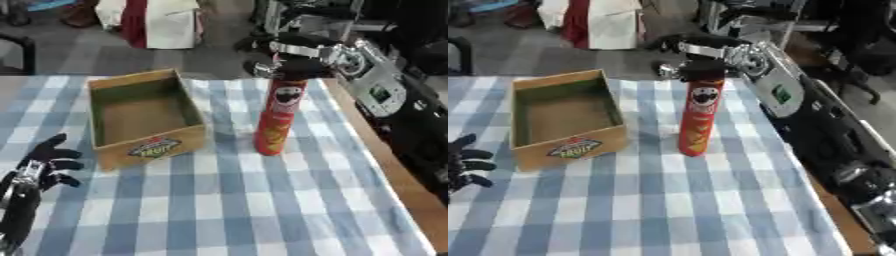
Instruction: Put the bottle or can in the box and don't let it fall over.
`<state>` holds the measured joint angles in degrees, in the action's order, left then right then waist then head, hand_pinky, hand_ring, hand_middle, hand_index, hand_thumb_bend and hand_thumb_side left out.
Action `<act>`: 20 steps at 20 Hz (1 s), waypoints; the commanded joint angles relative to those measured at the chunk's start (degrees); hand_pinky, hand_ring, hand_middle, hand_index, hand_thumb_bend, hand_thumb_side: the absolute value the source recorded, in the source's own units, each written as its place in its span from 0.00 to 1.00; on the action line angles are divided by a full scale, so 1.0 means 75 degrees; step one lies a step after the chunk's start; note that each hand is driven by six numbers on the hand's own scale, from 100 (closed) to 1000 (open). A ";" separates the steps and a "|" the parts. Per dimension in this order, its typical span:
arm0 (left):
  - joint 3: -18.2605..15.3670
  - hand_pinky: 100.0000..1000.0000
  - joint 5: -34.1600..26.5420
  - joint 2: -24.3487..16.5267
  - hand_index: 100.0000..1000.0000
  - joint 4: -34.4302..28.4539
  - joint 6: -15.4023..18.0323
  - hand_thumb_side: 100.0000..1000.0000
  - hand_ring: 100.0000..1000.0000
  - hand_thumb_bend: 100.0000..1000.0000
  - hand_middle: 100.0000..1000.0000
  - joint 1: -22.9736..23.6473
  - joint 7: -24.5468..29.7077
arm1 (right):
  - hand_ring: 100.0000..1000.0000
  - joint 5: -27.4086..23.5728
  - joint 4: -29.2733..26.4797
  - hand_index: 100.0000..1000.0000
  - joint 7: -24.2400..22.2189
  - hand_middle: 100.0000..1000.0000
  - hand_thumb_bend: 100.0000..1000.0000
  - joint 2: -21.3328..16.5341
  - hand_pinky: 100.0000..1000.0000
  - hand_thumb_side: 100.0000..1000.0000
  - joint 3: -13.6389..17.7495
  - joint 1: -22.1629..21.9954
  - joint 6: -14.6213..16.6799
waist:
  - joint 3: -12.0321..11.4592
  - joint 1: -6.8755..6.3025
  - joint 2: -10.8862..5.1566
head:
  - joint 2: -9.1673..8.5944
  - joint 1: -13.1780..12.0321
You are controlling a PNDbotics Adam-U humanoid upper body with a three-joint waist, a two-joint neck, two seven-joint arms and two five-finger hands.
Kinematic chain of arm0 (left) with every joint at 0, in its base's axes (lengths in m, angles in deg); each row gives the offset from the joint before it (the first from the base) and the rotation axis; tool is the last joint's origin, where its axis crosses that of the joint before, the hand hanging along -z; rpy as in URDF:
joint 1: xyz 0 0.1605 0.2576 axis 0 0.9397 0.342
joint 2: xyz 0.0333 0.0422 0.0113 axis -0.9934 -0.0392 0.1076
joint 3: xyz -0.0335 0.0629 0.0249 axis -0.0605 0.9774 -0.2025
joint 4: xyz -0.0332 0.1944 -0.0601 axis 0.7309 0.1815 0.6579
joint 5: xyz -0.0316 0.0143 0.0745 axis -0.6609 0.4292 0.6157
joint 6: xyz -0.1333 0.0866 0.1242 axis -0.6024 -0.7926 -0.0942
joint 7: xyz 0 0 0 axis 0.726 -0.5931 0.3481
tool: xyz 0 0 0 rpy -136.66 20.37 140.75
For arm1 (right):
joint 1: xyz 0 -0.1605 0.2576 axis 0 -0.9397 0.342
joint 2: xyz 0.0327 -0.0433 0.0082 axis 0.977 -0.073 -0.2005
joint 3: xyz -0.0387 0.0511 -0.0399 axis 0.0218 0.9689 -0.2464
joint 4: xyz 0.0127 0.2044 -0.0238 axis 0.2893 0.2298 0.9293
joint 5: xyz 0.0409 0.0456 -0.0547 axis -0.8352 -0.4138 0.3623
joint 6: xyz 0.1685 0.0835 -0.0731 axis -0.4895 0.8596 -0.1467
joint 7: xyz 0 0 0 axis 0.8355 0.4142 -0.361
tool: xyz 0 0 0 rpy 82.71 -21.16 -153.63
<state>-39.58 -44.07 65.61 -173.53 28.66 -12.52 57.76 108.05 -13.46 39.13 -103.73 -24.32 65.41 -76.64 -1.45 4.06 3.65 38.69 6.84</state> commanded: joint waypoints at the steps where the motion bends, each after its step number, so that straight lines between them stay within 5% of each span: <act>1: -0.0003 0.49 -0.0010 -0.0021 0.92 -0.0082 0.0013 1.00 0.63 0.21 0.63 -0.0093 0.0022 | 0.99 0.0122 -0.0179 1.00 -0.0110 1.00 0.00 -0.0082 0.99 1.00 0.0002 0.0115 0.0052 | 0.0000 -0.0018 -0.0089 | -0.0082 0.0031; 20: -0.0015 0.49 -0.0010 -0.0020 0.92 -0.0080 0.0012 1.00 0.63 0.21 0.63 -0.0098 0.0015 | 0.98 0.0695 -0.0041 1.00 -0.0229 0.97 0.00 -0.0022 0.98 0.96 0.0006 -0.0116 0.0164 | 0.0012 -0.0013 -0.0081 | -0.0104 0.0086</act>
<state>-39.58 -44.07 65.61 -173.53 28.66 -12.57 57.76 112.90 -13.51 37.14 -103.11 -25.23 63.62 -75.59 -1.45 4.19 3.66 38.65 7.23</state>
